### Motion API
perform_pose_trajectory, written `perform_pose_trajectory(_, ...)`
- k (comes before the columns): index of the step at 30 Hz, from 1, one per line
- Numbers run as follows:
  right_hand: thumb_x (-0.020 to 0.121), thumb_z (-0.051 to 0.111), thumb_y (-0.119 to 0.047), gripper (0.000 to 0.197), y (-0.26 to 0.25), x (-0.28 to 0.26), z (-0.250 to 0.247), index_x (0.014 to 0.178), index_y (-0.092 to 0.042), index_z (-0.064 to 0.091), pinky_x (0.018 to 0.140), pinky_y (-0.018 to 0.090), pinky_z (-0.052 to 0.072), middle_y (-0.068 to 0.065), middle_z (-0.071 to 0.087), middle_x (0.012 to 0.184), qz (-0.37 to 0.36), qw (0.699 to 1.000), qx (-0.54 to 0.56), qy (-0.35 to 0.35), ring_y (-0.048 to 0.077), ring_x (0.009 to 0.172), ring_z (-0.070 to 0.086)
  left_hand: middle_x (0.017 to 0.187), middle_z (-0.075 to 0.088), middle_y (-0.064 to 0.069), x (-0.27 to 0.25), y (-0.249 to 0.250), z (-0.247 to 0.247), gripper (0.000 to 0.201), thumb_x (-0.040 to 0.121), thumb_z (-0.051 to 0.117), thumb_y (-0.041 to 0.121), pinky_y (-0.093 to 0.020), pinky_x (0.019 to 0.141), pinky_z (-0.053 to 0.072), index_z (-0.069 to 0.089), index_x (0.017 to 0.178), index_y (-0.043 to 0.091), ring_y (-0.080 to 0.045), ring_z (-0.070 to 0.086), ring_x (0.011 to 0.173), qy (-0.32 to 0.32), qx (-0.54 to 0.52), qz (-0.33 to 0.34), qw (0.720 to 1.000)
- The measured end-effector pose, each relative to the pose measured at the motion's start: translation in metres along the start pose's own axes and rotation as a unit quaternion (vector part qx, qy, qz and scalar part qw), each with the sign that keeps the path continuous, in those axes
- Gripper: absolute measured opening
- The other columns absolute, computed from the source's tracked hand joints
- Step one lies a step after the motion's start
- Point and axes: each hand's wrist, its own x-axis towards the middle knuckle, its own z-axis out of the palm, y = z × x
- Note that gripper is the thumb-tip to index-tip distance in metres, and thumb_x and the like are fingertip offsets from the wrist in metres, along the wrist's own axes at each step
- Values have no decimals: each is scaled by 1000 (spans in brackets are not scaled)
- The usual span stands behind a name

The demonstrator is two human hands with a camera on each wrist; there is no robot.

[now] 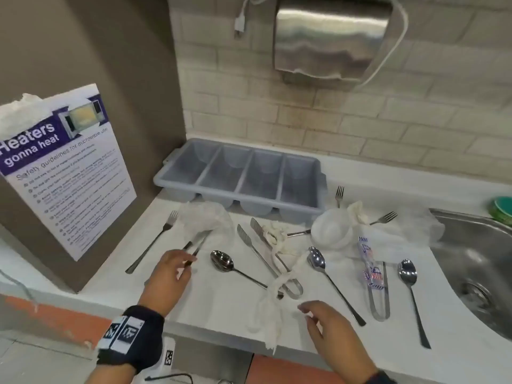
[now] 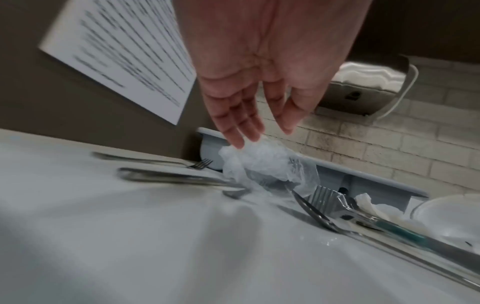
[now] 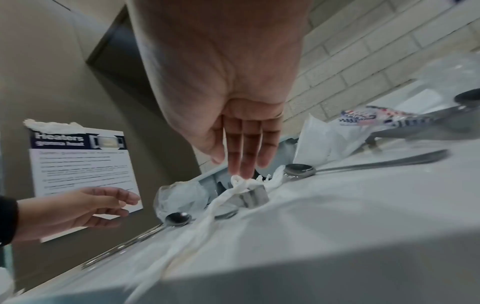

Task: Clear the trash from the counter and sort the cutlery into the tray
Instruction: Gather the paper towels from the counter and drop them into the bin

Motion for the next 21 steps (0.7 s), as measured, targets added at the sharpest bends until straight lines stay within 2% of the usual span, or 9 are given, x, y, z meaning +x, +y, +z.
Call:
perform_pose_trajectory(3,85,52,0,37,-4,46,-1,115,-21,56,70,-5,37,-13,51,114,0,999,-27,26,-15,78,53,139,36,-12,44,7,3,38,83,61,4,-27,100,36,56,119,15,-28,47,121,19,40,36,998)
perform_pose_trajectory(5,81,52,6,52,-8,79,-5,125,-22,49,79,5,42,-6,42,133,27,999,-42,15,-3,89,56,150,19,-11,72,18,6,53,82,64,8,-32,109,32,46,130,20,-28,30,135,11,47,42,998)
perform_pose_trajectory(8,74,49,16,77,-1,116,-4,136,-27,36,99,33,46,0,22,151,77,993,-85,-26,24,123,47,156,3,-10,104,23,12,72,79,70,16,-39,114,29,31,139,27,-30,15,143,-26,82,41,995)
perform_pose_trajectory(10,70,50,18,91,3,136,-5,142,-30,23,100,42,46,3,7,157,76,985,-141,-68,30,127,44,157,-4,-8,122,22,17,83,75,73,16,-40,112,32,25,141,30,-31,12,144,-81,112,48,989)
perform_pose_trajectory(11,70,52,17,97,3,146,-5,145,-32,14,96,41,49,4,-2,158,78,977,-175,-94,30,121,49,157,-5,-7,129,20,20,87,73,74,15,-41,111,33,23,141,32,-32,11,143,-113,127,52,984)
perform_pose_trajectory(14,74,51,16,104,-6,170,-8,145,-37,-3,79,38,54,9,-20,156,65,946,-261,-182,24,92,61,157,1,-6,141,12,26,84,72,71,6,-42,107,38,29,138,34,-34,20,139,-178,165,46,969)
perform_pose_trajectory(16,76,50,17,103,-12,185,-13,145,-37,-4,55,28,49,9,-22,155,23,932,-286,-220,19,69,57,155,7,-6,143,5,31,78,73,65,-1,-39,104,41,35,135,33,-33,28,134,-198,168,37,965)
perform_pose_trajectory(17,76,51,16,101,-14,192,-14,146,-36,-2,50,24,44,8,-22,155,-2,926,-295,-236,19,66,56,154,11,-5,143,2,33,75,73,63,-3,-38,104,41,38,134,32,-31,31,133,-207,167,30,964)
perform_pose_trajectory(21,79,51,11,85,-6,209,-8,146,-29,17,73,34,53,-2,-14,158,-61,906,-320,-270,30,96,65,143,37,-8,146,-10,37,64,75,56,-8,-37,109,38,49,129,25,-28,41,125,-214,165,20,963)
